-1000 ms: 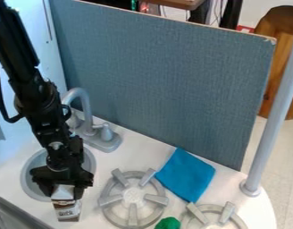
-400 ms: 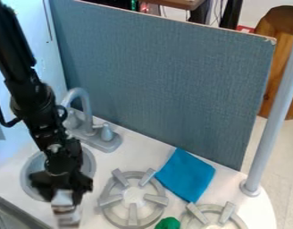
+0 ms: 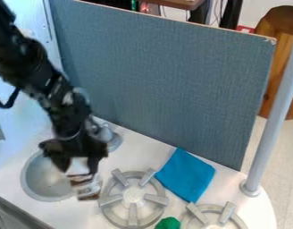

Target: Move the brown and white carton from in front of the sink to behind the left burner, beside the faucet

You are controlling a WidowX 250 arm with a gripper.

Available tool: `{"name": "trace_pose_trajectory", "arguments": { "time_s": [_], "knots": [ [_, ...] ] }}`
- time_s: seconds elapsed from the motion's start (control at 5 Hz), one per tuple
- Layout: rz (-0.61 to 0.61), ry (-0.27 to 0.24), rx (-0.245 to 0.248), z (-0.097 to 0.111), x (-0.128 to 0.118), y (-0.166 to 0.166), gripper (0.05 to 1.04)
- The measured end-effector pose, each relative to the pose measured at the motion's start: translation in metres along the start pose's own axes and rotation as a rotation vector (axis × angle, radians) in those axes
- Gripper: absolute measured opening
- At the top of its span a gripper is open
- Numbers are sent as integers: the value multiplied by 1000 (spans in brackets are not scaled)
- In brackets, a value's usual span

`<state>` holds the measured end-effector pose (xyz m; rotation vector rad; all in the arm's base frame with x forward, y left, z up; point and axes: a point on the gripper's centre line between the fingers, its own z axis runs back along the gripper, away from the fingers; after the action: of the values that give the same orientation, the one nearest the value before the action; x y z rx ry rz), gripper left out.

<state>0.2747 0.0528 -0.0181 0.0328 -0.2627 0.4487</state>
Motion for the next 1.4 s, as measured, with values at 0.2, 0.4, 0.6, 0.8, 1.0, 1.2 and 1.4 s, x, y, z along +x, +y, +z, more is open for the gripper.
{"name": "trace_pose_trajectory", "arguments": {
  "time_s": [0.2,0.4,0.6,0.8,1.0,1.2,1.4],
  "knots": [
    [28,-27,-4,4,29,-10,814],
    [82,-6,30,-16,62,-17,814],
    [114,-5,57,-35,90,-23,814],
    [126,5,65,-54,112,-30,814],
    [132,8,63,-69,125,-35,814],
    [127,39,56,-87,130,-47,814],
    [107,61,24,-99,133,-58,814]
  ]
}}
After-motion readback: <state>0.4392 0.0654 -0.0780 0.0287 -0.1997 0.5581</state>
